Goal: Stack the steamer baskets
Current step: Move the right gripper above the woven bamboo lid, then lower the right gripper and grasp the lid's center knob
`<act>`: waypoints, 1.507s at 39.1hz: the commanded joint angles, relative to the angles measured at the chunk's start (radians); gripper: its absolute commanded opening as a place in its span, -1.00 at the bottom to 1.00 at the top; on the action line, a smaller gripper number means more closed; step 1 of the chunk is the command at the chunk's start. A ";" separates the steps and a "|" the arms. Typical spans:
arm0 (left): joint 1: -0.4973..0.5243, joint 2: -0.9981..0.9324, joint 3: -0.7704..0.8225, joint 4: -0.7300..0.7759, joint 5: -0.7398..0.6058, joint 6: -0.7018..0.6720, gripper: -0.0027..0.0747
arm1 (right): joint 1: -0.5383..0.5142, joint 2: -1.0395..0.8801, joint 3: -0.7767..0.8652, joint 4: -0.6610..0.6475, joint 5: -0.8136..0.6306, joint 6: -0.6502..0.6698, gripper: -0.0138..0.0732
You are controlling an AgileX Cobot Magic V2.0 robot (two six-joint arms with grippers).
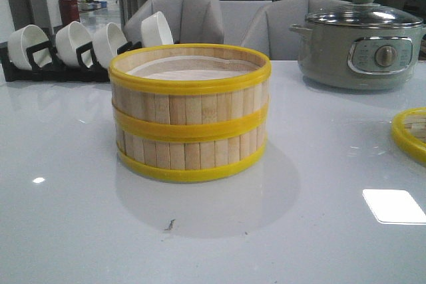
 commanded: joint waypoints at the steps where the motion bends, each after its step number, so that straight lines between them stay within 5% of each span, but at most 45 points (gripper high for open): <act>1: 0.002 0.002 -0.028 -0.003 -0.073 -0.013 -0.71 | -0.029 0.007 -0.069 -0.020 -0.024 -0.004 0.21; 16: 0.002 0.002 -0.028 -0.003 -0.073 -0.013 -0.71 | -0.122 0.098 -0.082 -0.020 -0.023 -0.004 0.21; 59: 0.002 0.002 -0.028 -0.003 -0.073 -0.013 -0.71 | -0.128 0.226 -0.096 -0.012 -0.146 -0.002 0.21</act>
